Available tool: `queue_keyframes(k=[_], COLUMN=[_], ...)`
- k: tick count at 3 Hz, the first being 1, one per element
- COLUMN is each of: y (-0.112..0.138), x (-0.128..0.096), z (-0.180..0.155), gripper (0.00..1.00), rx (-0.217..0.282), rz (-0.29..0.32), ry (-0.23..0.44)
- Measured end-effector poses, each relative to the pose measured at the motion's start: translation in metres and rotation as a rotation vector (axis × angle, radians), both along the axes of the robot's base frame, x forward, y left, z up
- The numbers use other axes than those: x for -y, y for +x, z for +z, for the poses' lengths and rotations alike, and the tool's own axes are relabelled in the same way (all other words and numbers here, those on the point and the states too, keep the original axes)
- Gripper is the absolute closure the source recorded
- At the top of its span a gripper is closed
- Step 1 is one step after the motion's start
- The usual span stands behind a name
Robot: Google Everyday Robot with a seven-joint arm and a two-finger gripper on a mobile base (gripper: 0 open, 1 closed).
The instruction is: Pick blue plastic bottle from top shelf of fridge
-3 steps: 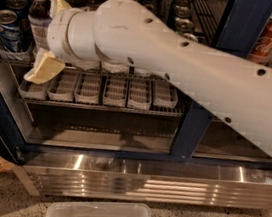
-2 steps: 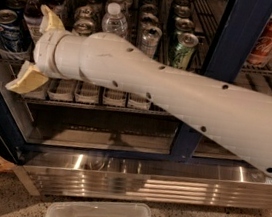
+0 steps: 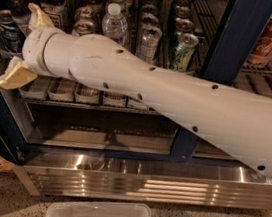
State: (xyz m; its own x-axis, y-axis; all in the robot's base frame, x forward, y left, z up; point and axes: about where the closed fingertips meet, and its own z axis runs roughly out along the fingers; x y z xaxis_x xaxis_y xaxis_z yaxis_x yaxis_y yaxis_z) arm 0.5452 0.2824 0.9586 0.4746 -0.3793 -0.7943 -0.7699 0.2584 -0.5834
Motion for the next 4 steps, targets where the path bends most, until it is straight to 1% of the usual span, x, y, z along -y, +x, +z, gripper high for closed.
queue_keyframes(k=[1,2,3,4], y=[0.011,0.031,0.041,0.041], x=[0.004,0.014,0.02,0.02], z=[0.003,0.015,0.033,0.033], gripper=[0.0,0.0,0.0,0.0], rx=[0.032,0.139,0.177,0.177], rz=[-0.044,-0.134,-0.185,-0.185], ry=[0.022,0.047,0.099,0.099])
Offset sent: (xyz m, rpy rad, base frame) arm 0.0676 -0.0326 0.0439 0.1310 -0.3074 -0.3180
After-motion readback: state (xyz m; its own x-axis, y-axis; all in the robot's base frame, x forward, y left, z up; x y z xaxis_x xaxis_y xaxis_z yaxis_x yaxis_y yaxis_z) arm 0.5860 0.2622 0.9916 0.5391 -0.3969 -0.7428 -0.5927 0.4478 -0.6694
